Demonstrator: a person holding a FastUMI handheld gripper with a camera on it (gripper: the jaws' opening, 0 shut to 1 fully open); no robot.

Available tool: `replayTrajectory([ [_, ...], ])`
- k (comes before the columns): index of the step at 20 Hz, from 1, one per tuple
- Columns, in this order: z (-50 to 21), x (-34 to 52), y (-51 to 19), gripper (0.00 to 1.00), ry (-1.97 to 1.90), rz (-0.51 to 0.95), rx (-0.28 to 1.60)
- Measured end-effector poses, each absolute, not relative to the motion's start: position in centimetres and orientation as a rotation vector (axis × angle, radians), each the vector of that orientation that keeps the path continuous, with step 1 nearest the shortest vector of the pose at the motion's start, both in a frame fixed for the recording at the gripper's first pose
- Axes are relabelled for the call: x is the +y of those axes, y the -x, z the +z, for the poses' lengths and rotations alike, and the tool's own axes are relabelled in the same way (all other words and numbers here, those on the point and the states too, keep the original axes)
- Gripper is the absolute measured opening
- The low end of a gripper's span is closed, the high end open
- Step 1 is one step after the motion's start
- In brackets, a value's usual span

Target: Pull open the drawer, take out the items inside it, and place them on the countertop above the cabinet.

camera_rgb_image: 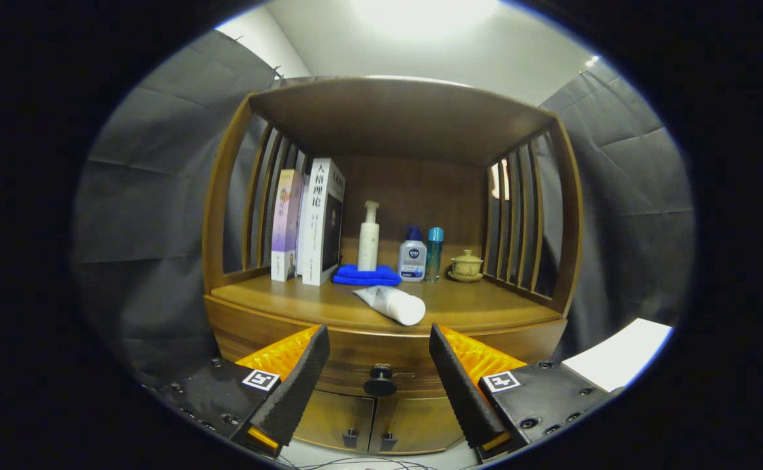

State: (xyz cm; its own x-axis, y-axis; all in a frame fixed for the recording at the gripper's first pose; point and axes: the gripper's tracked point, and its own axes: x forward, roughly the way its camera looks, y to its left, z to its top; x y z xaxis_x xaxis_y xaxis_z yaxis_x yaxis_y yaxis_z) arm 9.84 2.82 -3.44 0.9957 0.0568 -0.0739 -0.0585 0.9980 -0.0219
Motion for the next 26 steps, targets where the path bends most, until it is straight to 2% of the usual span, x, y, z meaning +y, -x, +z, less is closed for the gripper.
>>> replayTrajectory([
  [5, 1.2, 2.3, -5.3, 0.97, -0.012, 0.043, 0.055],
  [16, 6.2, 3.4, 4.2, 0.97, -0.002, 0.059, 0.008],
  [26, 7.5, 3.9, 6.1, 0.97, -0.003, 0.059, -0.021],
])
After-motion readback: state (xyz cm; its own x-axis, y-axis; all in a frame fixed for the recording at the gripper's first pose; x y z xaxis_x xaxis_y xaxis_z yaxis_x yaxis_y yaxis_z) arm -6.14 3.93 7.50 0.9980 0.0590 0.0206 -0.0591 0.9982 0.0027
